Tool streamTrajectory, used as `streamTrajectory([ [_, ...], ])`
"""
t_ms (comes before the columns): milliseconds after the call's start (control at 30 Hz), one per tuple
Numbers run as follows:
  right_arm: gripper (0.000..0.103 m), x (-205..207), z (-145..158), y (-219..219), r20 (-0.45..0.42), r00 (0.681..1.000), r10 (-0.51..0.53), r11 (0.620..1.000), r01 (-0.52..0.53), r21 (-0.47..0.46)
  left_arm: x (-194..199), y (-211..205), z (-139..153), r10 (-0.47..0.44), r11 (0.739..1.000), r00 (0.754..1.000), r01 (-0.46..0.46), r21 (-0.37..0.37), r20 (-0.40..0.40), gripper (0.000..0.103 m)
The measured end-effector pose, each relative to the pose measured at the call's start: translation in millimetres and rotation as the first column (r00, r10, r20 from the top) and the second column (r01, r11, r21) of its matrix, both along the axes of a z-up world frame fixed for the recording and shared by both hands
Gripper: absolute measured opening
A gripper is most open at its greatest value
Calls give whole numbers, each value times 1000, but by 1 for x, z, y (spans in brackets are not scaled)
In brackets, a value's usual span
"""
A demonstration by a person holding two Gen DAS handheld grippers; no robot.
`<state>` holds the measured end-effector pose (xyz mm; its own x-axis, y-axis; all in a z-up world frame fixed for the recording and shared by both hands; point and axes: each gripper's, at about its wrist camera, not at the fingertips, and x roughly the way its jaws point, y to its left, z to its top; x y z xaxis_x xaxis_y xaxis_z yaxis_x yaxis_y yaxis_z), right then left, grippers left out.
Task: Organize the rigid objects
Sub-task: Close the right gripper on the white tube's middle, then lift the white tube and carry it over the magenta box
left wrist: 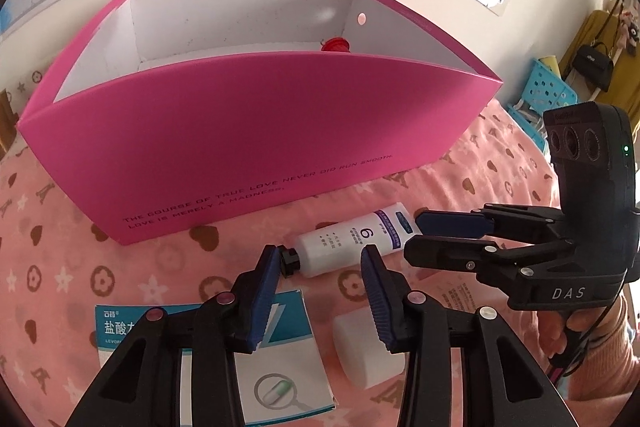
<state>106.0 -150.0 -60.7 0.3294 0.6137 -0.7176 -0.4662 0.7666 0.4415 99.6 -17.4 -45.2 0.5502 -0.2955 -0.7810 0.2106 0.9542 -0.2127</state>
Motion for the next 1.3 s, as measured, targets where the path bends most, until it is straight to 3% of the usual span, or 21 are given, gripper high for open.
streamTrajectory([
  [400, 50, -8, 5, -11, 29, 999, -32, 999, 31, 13, -2, -7, 1, -4, 999, 1000, 4, -47, -5, 44],
  [1300, 50, -36, 48, -36, 140, 987, -77, 997, 74, 25, -17, -25, 37, -54, 995, 994, 61, -75, 93, 44],
])
